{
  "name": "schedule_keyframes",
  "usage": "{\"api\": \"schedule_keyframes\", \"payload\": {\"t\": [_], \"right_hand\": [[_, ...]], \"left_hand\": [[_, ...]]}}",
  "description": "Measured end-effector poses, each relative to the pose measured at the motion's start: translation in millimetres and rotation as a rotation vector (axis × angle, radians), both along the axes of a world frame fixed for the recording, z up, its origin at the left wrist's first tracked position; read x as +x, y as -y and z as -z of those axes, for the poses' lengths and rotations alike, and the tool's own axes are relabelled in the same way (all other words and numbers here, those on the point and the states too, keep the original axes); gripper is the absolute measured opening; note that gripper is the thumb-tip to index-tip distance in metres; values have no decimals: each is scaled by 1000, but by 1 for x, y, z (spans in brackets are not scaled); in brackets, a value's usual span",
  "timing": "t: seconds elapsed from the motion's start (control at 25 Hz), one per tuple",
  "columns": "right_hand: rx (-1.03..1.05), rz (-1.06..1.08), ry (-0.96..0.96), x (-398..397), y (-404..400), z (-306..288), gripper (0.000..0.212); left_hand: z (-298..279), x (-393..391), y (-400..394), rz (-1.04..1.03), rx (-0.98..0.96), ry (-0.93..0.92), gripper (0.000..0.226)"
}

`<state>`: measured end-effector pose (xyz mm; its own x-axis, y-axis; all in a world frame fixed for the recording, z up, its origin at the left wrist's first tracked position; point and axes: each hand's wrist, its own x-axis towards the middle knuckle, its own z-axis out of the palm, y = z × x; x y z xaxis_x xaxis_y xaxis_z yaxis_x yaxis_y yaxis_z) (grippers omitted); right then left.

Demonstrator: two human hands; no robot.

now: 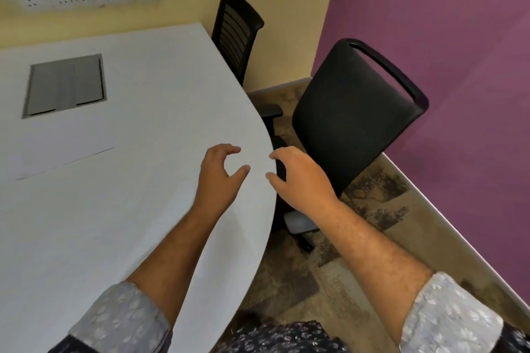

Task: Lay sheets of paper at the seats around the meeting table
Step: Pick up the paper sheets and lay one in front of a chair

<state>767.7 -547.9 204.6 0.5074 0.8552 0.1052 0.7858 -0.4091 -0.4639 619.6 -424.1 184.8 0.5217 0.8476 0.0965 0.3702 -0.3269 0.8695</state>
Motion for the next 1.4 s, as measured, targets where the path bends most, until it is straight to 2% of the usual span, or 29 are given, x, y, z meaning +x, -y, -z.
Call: {"api": "schedule_keyframes", "payload": {"t": [0.28,0.48,0.68,0.84,1.08,1.24,1.4], "right_hand": [[65,-155,-134,77,-93,13,41],[70,-465,-153,126,-157,7,39],[50,-671,-148,148,-205,-8,40],[38,-771,-217,148,-237,-3,38],[-66,-839,-263,125,-263,33,35],[-153,-857,-248,98,-293,57,34],[-188,-860,-229,51,-354,75,32]], "left_hand": [[13,23,-27,-254,-23,-36,42],[3,59,-36,-588,-36,-3,40],[-15,85,-39,-803,-25,-39,42],[-12,82,-44,-942,-28,-50,40],[36,54,-49,-1120,-197,21,32],[66,31,-84,-1141,-289,54,32],[86,-12,-153,-1121,-282,55,33]]}}
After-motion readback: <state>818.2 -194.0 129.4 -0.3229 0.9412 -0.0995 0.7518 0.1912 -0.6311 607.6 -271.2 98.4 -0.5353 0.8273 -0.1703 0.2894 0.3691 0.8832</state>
